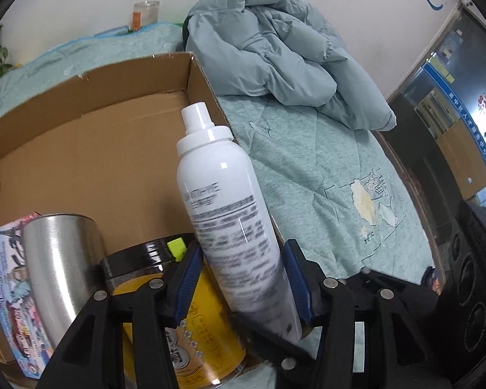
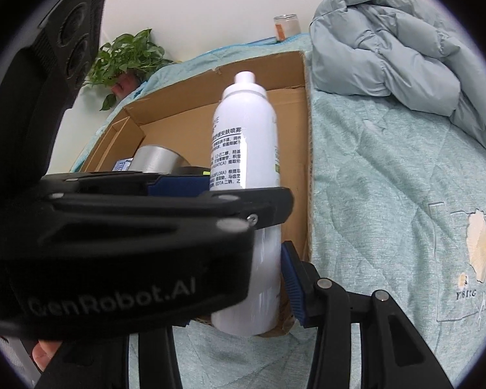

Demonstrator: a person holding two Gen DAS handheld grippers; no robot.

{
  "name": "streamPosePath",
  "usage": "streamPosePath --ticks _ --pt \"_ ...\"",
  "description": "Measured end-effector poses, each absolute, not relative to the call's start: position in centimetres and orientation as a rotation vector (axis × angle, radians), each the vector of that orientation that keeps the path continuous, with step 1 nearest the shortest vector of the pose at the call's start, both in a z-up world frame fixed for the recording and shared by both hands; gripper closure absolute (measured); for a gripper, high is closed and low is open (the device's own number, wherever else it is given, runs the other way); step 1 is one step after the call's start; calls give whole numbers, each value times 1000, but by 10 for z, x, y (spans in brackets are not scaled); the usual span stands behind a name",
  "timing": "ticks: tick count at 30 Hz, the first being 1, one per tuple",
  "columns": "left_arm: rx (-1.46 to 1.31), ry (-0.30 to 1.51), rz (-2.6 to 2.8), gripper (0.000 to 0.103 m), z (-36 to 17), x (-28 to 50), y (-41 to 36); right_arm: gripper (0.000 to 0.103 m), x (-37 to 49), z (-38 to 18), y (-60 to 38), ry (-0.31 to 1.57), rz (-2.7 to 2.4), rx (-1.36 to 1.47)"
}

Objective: Organize rigid objects
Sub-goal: 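Open the right gripper and withdraw from the box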

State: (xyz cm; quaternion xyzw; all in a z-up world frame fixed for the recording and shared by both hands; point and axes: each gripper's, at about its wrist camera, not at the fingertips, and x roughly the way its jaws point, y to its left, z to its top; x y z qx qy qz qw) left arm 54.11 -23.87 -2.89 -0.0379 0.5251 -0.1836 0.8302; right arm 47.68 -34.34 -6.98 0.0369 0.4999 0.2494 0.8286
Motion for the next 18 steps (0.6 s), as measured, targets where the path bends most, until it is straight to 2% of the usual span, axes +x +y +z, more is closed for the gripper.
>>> streamPosePath --ticks 2,3,5,8,18 --pt "-46 1034 -378 52 -14 526 -234 53 469 -61 -346 990 485 30" --pt "-37 980 -375 50 -4 515 -229 36 466 -58 -348 965 481 28" --pt "-19 872 -345 29 18 486 -213 17 453 -50 -360 906 451 54" --pt "9 726 -275 1 43 438 -185 17 424 -42 -378 849 389 64" --pt "-21 475 22 1 108 256 -74 17 319 -42 -347 837 345 -69"
